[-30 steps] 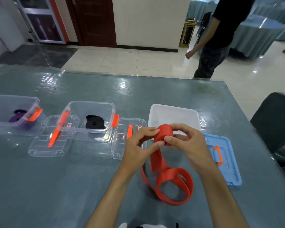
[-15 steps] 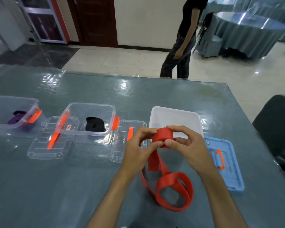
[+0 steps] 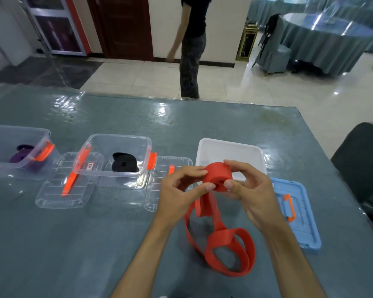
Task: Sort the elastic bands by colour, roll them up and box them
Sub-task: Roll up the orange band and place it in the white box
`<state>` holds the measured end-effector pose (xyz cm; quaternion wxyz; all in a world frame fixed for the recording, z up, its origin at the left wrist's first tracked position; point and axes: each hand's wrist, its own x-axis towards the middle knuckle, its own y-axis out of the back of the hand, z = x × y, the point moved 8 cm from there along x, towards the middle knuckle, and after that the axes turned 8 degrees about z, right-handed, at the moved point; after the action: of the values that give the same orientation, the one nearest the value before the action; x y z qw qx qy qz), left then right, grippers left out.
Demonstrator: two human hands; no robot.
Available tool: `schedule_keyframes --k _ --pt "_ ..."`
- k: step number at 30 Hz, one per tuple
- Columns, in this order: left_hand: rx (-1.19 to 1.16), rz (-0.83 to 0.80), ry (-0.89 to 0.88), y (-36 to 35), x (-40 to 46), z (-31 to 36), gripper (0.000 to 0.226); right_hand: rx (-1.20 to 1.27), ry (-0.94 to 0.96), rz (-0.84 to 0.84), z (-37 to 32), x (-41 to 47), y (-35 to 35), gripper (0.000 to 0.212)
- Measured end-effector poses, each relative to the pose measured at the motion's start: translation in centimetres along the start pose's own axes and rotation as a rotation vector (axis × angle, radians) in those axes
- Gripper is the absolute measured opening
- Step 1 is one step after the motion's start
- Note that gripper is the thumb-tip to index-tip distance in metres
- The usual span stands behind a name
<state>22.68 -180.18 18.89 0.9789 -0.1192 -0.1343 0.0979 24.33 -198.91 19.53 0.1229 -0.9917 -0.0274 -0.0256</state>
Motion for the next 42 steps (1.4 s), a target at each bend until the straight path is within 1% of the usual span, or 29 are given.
schedule_keyframes --k 3,5,8,10,12,14,16,17,19,21,22,25,30,33,35,38,40,42 --pt "-0.030 -0.026 0.021 -0.3 0.3 0.3 0.036 0.017 0.023 0.060 -0.4 -0.1 -0.1 0.052" --pt "-0.006 -0.044 0.008 -0.3 0.6 0.7 0.037 0.005 0.022 0.073 -0.4 -0.3 -0.2 0.048" --pt "0.053 -0.026 -0.023 -0.3 0.5 1.1 0.034 -0.146 0.053 0.068 -0.6 -0.2 0.4 0.038" --pt "0.064 -0.026 -0.037 -0.6 0.2 1.2 0.035 -0.223 0.067 0.054 -0.6 -0.1 0.7 0.036" --pt "0.022 -0.010 -0.019 -0.7 0.0 0.9 0.037 -0.226 0.079 0.053 -0.7 -0.2 0.4 0.037" --pt "-0.043 0.019 0.008 -0.5 -0.1 0.3 0.031 -0.214 0.106 0.079 -0.9 -0.4 0.1 0.041" --pt "-0.034 0.034 0.014 -0.2 -0.5 -0.3 0.026 -0.180 0.148 0.121 -1.3 -0.5 0.0 0.050" --pt "-0.017 0.036 0.016 -0.1 -0.7 -0.5 0.028 -0.165 0.171 0.134 -1.6 -0.5 0.0 0.053" --pt "-0.015 0.066 0.023 0.6 -0.8 -0.6 0.032 -0.165 0.202 0.113 -2.0 -0.6 -0.6 0.047" --pt "-0.013 0.082 0.024 1.1 -0.6 -0.3 0.031 -0.150 0.172 0.084 -1.4 -0.7 -1.1 0.039" --pt "-0.002 0.068 0.015 1.1 -0.4 0.0 0.029 -0.134 0.146 0.083 -1.0 -0.8 -1.3 0.038" --pt "0.046 0.039 -0.026 0.8 -0.3 0.6 0.029 -0.131 0.119 0.080 0.0 -1.0 -1.5 0.045" --pt "0.154 0.017 -0.060 0.3 -0.9 0.0 0.029 -0.210 0.080 0.053 0.4 -1.4 -2.0 0.054" --pt "0.180 -0.005 -0.097 0.0 -1.2 0.4 0.030 -0.240 0.096 0.023 0.1 -1.7 -2.2 0.068" --pt "0.130 0.026 -0.098 0.1 -1.2 0.7 0.028 -0.195 0.089 0.016 -0.5 -1.7 -2.2 0.062" --pt "0.032 0.108 -0.076 0.5 -1.4 0.7 0.024 -0.120 0.047 -0.001 -1.2 -1.7 -2.3 0.044" --pt "0.011 0.120 -0.069 0.4 -1.5 0.5 0.019 -0.129 0.046 0.038 -1.6 -1.6 -2.3 0.036" --pt "0.005 0.092 -0.064 0.3 -1.3 0.3 0.018 -0.140 0.058 0.082 -1.8 -1.5 -2.0 0.033"
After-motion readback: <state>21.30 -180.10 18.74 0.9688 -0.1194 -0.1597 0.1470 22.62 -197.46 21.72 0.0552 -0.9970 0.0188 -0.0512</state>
